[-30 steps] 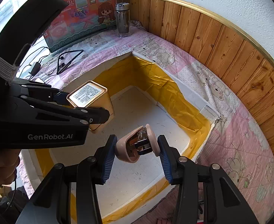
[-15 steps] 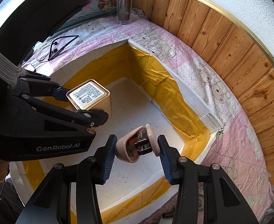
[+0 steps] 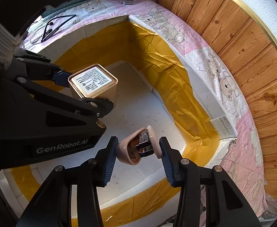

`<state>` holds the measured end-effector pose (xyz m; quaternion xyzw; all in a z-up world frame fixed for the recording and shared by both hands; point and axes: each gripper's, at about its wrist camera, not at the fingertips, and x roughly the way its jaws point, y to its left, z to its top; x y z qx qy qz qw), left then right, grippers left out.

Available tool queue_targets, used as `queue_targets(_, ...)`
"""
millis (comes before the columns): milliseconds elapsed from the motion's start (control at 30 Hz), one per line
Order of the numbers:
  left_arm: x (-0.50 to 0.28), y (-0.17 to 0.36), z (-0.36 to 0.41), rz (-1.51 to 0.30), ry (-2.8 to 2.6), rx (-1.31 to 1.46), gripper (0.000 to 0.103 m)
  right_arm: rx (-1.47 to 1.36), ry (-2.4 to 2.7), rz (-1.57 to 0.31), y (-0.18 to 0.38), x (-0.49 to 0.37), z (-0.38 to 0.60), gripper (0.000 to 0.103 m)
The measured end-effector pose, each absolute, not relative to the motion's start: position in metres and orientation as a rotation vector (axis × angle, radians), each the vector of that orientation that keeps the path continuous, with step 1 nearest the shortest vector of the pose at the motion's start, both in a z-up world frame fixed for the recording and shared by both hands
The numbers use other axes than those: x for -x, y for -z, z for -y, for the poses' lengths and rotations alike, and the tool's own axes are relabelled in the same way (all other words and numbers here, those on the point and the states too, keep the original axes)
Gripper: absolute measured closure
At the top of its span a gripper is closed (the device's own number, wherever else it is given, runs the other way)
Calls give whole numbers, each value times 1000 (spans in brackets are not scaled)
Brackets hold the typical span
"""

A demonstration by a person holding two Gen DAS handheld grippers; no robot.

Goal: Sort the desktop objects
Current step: 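Carry the stapler with the right tool while the left tool carries the tin into the box, then open the right tool dropping the stapler while the left tool releases the tin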

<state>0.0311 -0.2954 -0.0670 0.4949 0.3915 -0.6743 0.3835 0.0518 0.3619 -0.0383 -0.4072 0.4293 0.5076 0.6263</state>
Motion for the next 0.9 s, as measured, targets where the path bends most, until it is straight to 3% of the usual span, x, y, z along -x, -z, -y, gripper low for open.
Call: queue_targets(900, -15, 101, 334, -1049, 1675, -1169, 51, 1055, -1012, -1030, 64, -68, -393, 53)
